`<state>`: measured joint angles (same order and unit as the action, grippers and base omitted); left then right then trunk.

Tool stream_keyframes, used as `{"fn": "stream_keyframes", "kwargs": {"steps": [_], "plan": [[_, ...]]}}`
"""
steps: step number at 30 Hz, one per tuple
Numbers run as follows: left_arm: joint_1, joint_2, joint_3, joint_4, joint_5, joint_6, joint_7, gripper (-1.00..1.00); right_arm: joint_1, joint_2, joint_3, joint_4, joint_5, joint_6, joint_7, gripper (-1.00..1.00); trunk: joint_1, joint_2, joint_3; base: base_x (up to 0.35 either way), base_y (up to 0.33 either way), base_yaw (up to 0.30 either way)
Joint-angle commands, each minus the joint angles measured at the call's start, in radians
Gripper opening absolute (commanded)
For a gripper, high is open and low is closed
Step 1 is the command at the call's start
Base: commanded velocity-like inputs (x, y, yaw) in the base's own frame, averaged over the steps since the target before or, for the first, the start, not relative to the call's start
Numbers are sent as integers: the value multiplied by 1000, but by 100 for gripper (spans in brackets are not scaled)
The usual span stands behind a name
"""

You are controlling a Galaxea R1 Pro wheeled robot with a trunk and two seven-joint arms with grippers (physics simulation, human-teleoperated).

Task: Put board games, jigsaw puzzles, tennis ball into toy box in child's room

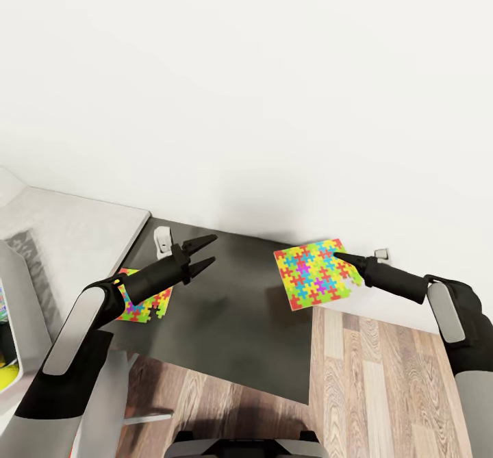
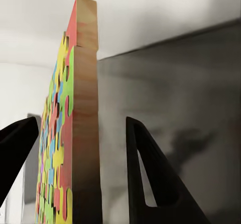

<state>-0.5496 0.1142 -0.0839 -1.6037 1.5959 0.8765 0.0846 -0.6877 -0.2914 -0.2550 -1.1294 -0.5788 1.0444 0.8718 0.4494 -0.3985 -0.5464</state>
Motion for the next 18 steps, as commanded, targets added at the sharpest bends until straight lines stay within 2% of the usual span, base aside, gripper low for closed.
{"fn": "stream_keyframes", "kwargs": {"steps": [1,18], "plan": [[0,1,-1,-1,10,1,8,100,0,0,0,-3,6,3,7,-100,1,-2,0,0,0,0],[3,11,2,9,8,-5,16,100,3,-2,9,-38,9,3,7,-100,1,-2,26,0,0,0]]}}
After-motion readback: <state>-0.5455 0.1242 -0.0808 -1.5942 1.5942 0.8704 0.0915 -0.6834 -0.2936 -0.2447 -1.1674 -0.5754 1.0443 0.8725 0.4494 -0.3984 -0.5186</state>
